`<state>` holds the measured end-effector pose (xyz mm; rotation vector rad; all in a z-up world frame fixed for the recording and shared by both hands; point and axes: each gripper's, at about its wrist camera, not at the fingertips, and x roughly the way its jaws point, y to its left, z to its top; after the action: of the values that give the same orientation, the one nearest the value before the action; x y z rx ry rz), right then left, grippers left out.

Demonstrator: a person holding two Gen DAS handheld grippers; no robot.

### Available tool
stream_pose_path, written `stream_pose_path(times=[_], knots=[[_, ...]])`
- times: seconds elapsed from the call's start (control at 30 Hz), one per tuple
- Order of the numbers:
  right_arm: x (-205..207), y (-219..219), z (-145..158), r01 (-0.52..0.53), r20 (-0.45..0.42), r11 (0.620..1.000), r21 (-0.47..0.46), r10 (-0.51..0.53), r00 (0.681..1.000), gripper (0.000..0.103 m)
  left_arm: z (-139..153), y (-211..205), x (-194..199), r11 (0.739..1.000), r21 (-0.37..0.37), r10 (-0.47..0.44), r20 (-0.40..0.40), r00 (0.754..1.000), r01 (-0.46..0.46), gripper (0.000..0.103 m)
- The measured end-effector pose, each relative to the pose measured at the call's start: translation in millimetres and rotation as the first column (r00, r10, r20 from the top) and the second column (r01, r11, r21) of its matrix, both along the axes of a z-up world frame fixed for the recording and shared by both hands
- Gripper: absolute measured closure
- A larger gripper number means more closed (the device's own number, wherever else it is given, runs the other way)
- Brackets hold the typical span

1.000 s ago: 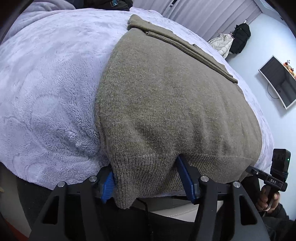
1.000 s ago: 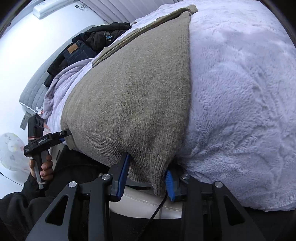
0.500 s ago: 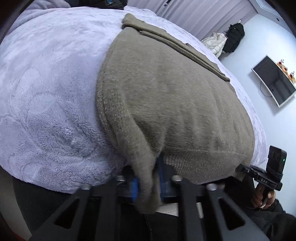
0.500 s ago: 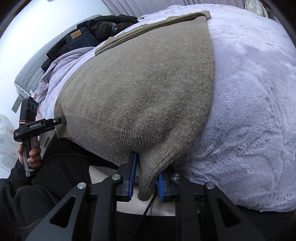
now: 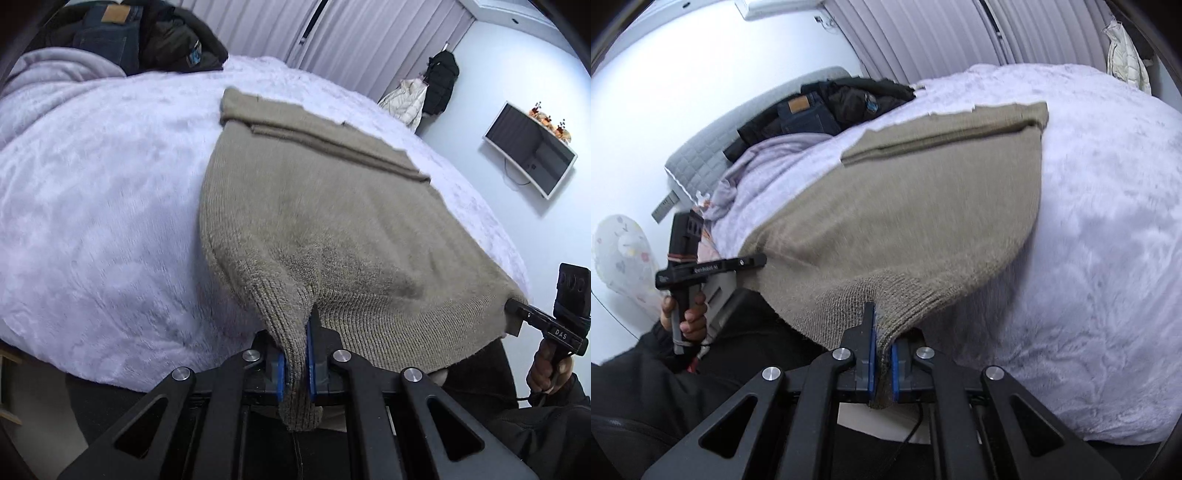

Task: Fold small clothes
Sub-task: 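Lift the hem with both grippers and carry it over toward the collar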

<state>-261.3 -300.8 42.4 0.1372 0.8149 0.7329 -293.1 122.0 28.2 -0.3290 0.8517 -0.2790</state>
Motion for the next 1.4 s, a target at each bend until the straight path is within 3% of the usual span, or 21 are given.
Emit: stream_pose_path(times=[0.13, 0.4, 0.63, 0.83, 1.13, 1.4], knots=[[-2.6, 4.2, 27.8, 0.011, 0.065, 1.0, 0.02, -0.012, 0.998, 0.097, 31.5, 9.2, -0.5, 0.999, -0.038, 0.013, 0.081, 0.997, -0.01, 0.094], [11.4, 13.2, 74.1, 0.066, 0.147, 0.997, 0.041, -0.071, 0.987, 0.097, 84.3, 8.7, 35.8, 0.999, -0.024, 0.035, 0.165, 0.986, -0.031, 0.094], [50.1, 12.1, 106.6, 0.136, 0.188, 0.989, 0.064, -0.146, 0.971, 0.097, 114.0, 4.2, 84.7, 0.997, -0.019, 0.076, 0.152, 0.985, -0.074, 0.094], [87.5, 11.8, 125.9, 0.195, 0.164, 0.974, 0.117, -0.213, 0.963, 0.097, 127.9, 0.7, 108.4, 0.996, -0.017, 0.086, 0.156, 0.984, -0.085, 0.094], [129.8, 25.1, 158.7, 0.237, 0.229, 0.971, 0.036, -0.239, 0.944, 0.097, 152.8, -2.6, 162.6, 0.996, -0.008, 0.087, 0.155, 0.984, -0.087, 0.094], [193.3, 37.6, 156.2, 0.264, 0.212, 0.964, -0.018, -0.255, 0.943, 0.097, 137.0, -0.5, 236.3, 0.997, 0.004, 0.081, 0.078, 0.994, -0.081, 0.094]])
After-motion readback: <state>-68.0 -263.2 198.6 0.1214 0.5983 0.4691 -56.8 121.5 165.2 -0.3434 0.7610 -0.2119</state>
